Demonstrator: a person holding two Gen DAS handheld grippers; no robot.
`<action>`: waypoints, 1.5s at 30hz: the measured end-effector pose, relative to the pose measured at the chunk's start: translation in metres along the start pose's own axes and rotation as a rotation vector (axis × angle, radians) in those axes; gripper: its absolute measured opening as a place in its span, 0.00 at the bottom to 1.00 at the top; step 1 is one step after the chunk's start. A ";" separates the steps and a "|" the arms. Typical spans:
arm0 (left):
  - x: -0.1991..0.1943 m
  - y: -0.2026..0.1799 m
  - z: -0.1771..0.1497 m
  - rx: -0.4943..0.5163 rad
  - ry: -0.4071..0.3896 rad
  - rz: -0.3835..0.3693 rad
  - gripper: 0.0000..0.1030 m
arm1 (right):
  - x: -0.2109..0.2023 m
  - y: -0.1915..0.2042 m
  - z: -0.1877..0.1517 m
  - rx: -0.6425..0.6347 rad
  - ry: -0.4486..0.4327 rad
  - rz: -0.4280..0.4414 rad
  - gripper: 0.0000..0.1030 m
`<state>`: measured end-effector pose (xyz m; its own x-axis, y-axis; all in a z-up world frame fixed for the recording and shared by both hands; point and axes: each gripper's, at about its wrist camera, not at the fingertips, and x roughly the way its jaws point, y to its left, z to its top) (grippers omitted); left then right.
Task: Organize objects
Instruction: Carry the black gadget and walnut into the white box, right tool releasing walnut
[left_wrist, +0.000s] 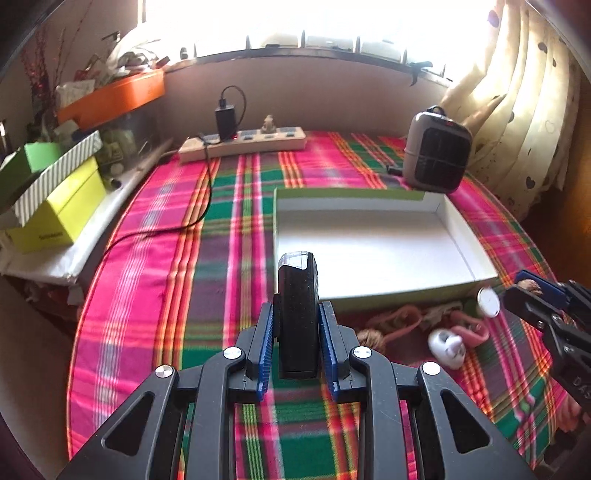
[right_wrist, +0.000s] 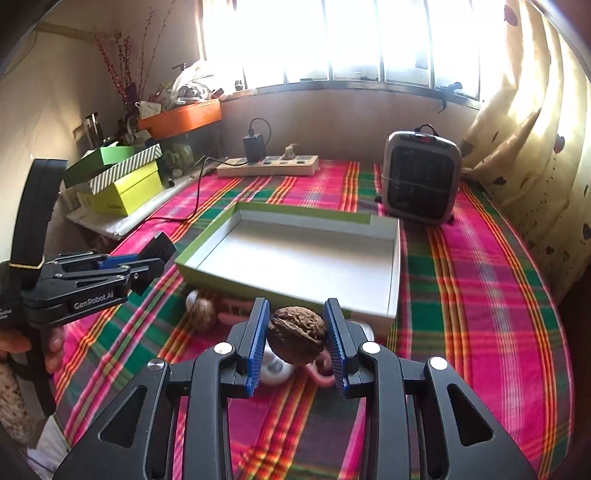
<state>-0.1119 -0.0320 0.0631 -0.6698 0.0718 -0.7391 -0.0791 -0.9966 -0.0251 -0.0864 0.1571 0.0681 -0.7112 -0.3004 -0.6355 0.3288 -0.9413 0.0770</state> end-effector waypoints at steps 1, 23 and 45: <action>0.001 -0.001 0.003 0.003 0.000 0.000 0.21 | 0.002 -0.001 0.004 -0.003 0.001 -0.002 0.31; 0.075 -0.014 0.056 0.059 0.079 -0.032 0.21 | 0.089 -0.042 0.063 -0.040 0.097 -0.062 0.31; 0.117 -0.017 0.061 0.067 0.132 -0.020 0.21 | 0.144 -0.056 0.063 -0.090 0.207 -0.075 0.31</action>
<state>-0.2341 -0.0039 0.0178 -0.5647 0.0810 -0.8213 -0.1438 -0.9896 0.0013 -0.2468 0.1571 0.0205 -0.5966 -0.1832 -0.7813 0.3405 -0.9394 -0.0397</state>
